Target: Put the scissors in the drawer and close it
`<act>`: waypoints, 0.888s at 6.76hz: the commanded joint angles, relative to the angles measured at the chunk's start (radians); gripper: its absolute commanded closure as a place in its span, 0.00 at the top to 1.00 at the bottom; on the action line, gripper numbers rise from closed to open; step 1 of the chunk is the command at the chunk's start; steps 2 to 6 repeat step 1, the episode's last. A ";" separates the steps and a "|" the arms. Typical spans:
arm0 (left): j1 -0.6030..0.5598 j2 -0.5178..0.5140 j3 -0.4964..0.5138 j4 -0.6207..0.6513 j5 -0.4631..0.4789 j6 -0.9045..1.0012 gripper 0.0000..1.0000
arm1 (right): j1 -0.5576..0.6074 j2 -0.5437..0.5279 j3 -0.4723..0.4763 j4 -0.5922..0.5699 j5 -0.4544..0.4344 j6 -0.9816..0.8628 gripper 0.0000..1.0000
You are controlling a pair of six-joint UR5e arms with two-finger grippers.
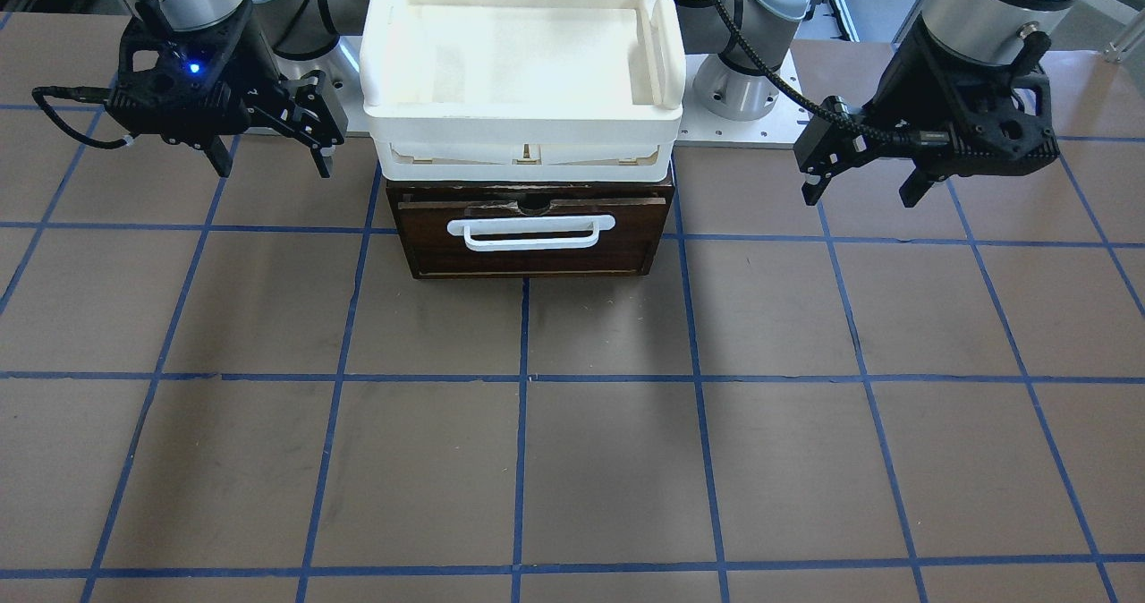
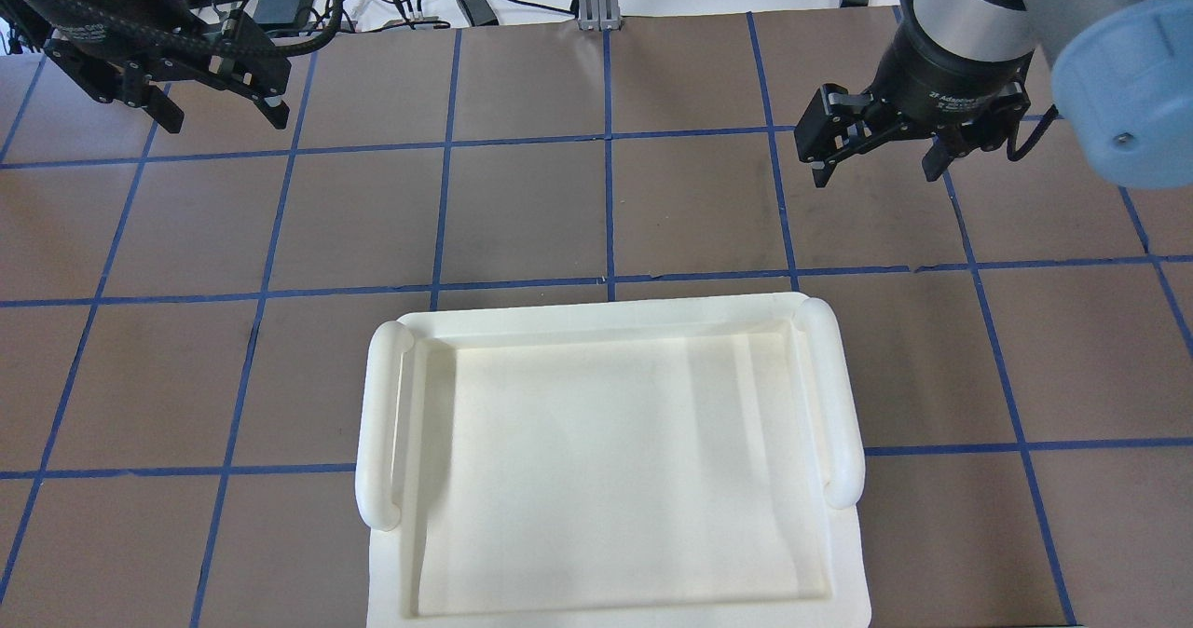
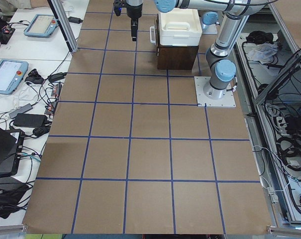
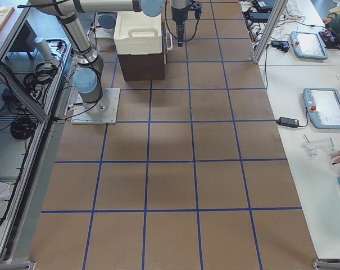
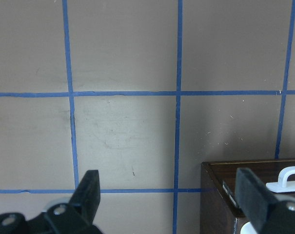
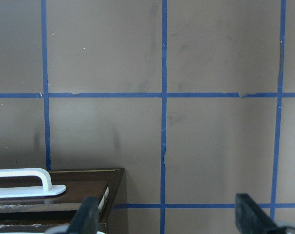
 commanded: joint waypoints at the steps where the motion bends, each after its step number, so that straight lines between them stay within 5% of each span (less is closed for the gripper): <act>1: 0.000 0.011 -0.016 0.004 0.000 -0.005 1.00 | 0.000 0.002 0.000 0.000 -0.001 -0.002 1.00; 6: 0.000 0.011 -0.016 0.004 0.000 -0.005 1.00 | 0.000 0.002 0.000 0.000 -0.001 -0.002 1.00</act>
